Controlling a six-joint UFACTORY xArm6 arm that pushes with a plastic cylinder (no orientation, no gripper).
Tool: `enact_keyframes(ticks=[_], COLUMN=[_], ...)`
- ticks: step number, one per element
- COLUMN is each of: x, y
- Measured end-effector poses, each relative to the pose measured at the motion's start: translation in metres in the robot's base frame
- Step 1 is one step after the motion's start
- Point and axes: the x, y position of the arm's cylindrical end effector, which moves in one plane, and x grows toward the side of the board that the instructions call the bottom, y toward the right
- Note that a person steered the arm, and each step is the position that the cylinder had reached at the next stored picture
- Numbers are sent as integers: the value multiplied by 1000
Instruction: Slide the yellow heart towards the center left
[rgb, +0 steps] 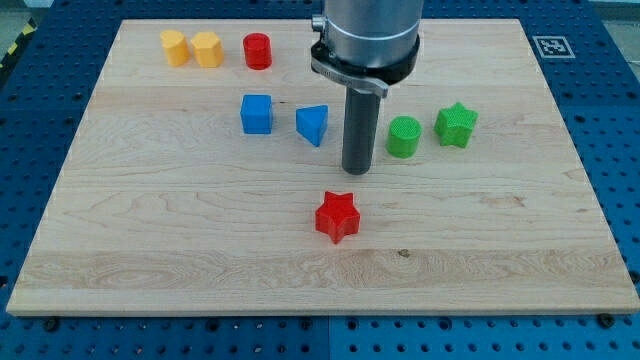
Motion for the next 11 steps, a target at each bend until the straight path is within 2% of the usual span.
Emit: enact_keyframes(ticks=[1,3,4,7,8,9,10,11], x=[-21,-114,-134,-154,-192,-238,-238,-220], y=[0,-10,-63,-253,-308,-286,-250,-240])
